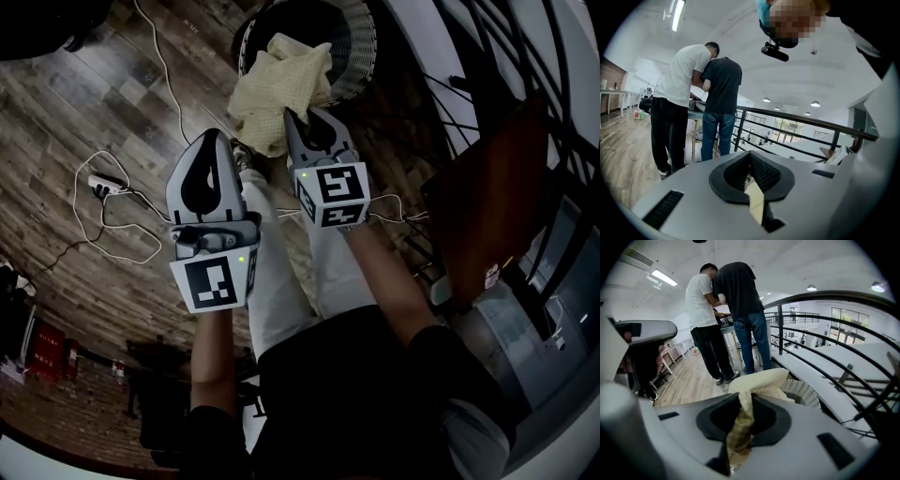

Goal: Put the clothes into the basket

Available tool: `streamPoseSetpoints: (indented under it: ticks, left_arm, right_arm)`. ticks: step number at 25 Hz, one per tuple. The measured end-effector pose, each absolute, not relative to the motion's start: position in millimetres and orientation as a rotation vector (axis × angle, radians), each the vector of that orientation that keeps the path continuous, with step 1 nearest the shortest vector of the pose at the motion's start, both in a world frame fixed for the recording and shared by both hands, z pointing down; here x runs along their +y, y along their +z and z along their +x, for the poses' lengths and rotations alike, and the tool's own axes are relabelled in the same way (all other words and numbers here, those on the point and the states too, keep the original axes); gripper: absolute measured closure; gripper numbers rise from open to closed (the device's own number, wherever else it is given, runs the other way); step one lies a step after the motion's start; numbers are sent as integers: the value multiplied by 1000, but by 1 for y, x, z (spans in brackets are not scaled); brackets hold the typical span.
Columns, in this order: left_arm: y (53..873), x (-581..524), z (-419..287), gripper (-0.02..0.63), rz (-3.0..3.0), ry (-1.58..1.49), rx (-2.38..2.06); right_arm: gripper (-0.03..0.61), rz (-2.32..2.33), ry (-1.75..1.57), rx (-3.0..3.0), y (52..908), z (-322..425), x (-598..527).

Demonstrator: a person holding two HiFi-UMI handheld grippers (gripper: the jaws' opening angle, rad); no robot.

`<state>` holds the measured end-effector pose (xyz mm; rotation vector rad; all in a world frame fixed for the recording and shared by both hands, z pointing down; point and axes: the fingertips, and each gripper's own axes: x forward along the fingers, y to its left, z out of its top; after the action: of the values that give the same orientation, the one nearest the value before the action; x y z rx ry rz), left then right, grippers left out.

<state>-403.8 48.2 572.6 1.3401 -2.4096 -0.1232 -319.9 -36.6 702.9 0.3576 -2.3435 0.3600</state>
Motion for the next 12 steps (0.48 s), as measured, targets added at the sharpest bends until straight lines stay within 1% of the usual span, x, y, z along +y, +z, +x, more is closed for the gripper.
streamPoseSetpoints:
  ticks: [7,12]
  left_arm:
    - [606,54,-411,603,1317,-140,-2406]
    - [623,58,-415,603,1281,-164,-2403]
  right_arm:
    - [508,491,520,-2325,743,-366,-52]
    - [508,568,550,-2311,767,-396,-71]
